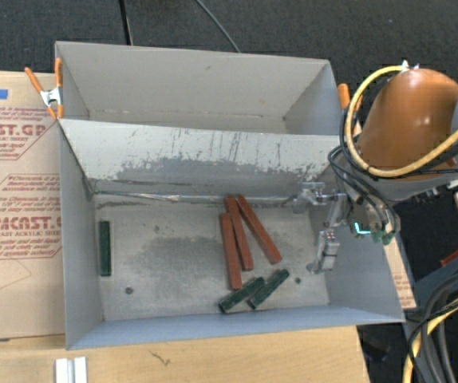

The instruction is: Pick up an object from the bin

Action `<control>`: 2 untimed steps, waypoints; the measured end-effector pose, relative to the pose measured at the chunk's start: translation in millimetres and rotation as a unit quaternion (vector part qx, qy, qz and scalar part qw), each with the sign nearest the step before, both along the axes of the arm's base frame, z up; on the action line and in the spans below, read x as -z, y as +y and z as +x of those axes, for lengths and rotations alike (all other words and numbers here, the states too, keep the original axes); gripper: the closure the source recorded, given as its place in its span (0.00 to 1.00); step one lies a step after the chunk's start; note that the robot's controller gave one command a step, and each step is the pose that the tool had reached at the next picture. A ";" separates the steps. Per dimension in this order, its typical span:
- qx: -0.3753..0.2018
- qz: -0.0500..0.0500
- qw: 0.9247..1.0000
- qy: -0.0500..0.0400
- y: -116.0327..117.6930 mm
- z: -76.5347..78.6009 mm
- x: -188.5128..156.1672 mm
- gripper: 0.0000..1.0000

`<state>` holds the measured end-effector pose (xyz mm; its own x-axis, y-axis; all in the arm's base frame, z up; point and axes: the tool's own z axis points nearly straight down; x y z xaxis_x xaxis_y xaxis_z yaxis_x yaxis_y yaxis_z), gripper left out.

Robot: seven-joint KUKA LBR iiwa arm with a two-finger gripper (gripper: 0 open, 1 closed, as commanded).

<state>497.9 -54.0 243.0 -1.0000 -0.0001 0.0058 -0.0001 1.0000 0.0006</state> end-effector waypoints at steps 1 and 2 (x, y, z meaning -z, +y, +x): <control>0.000 0.000 1.000 -0.004 0.0 1.5 -3.6 0.00; -0.035 -0.001 0.999 -0.006 -2.9 -2.1 40.8 0.00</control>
Offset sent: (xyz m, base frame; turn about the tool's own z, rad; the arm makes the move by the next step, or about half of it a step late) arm -0.0093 -0.0076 -0.1014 -0.1565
